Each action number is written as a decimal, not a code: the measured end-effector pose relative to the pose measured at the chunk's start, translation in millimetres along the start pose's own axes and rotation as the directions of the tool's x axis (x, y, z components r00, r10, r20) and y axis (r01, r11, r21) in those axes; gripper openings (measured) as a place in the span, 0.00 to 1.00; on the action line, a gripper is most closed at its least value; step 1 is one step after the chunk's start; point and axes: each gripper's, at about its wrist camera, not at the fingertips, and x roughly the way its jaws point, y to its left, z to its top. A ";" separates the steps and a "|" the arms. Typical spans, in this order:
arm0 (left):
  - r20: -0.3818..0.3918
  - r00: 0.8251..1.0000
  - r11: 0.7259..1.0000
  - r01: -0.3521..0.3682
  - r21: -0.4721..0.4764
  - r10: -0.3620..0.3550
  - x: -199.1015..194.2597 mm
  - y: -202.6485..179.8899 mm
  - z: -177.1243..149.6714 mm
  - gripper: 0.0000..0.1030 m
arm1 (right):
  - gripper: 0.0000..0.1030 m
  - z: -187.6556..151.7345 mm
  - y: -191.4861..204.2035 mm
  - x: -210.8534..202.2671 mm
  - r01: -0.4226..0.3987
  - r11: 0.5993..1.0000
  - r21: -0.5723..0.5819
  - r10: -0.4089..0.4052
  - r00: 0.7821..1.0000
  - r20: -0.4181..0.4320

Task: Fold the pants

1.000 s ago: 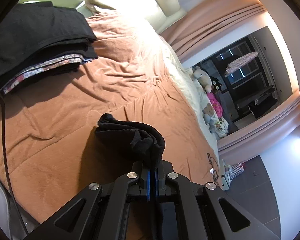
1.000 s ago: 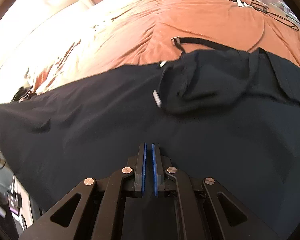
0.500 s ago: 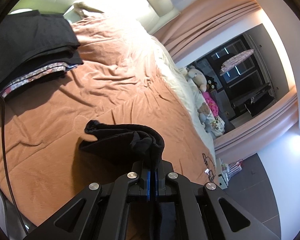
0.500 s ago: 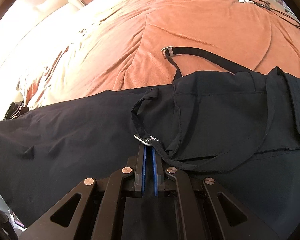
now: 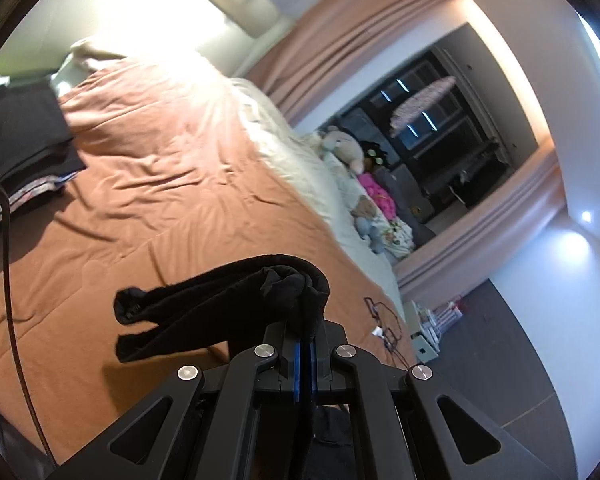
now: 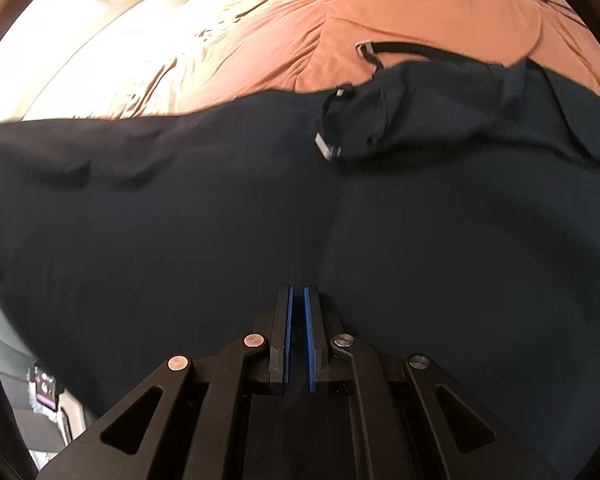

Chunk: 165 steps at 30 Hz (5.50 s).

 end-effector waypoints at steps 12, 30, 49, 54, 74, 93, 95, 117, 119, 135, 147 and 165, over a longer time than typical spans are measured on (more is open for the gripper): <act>-0.055 0.993 0.985 0.112 0.134 -0.105 11.2 -100.2 -13.4 0.02 | 0.03 -58.5 -6.0 -32.4 -0.082 0.997 -0.010 0.082 0.997 -0.004; -0.186 0.962 0.930 0.247 0.273 -0.201 52.2 -235.5 -69.1 0.02 | 0.03 -79.7 -100.8 -144.4 -0.039 0.995 0.095 0.013 0.964 0.265; -0.383 0.893 0.869 0.371 0.326 -0.238 137.0 -342.0 -163.0 0.02 | 0.58 -124.0 -179.5 -201.6 0.013 0.969 0.248 -0.126 0.886 0.446; -0.448 0.867 0.859 0.389 0.333 -0.219 165.9 -360.4 -200.4 0.02 | 0.58 -141.9 -191.4 -204.1 -0.002 0.955 0.297 -0.137 0.883 0.449; -0.738 0.659 0.817 0.499 0.288 -0.143 257.3 -389.7 -395.5 0.02 | 0.58 -193.3 -233.3 -245.0 0.008 0.882 0.471 -0.256 0.847 0.465; -0.817 0.575 0.824 0.479 0.304 -0.033 256.8 -317.0 -426.2 0.71 | 0.58 -202.1 -246.6 -247.6 -0.109 0.845 0.523 -0.206 0.837 0.507; -0.796 0.604 0.839 0.446 0.312 -0.026 253.9 -299.1 -411.9 0.71 | 0.58 -200.3 -251.7 -245.8 -0.126 0.842 0.525 -0.195 0.835 0.514; -0.590 0.798 0.961 0.049 0.273 0.127 219.4 -99.0 -277.5 0.67 | 0.58 -195.4 -318.5 -228.6 -0.312 0.745 0.590 -0.136 0.795 0.592; -0.597 0.790 0.965 0.028 0.259 0.138 217.4 -84.6 -277.6 0.63 | 0.58 -196.1 -321.8 -226.5 -0.321 0.734 0.598 -0.136 0.793 0.594; -0.703 0.697 0.987 -0.048 0.151 0.141 192.6 -23.3 -322.3 0.41 | 0.58 -192.2 -339.0 -209.6 -0.416 0.649 0.637 -0.097 0.786 0.611; -0.730 0.657 0.980 -0.074 0.186 0.188 192.4 -25.0 -354.9 0.41 | 0.58 -196.7 -359.4 -193.7 -0.534 0.512 0.673 -0.073 0.754 0.653; -0.696 0.679 0.965 -0.072 0.253 0.233 175.7 -35.6 -340.0 0.04 | 0.11 -154.6 -340.1 -222.2 -0.218 0.700 0.680 -0.277 0.795 0.540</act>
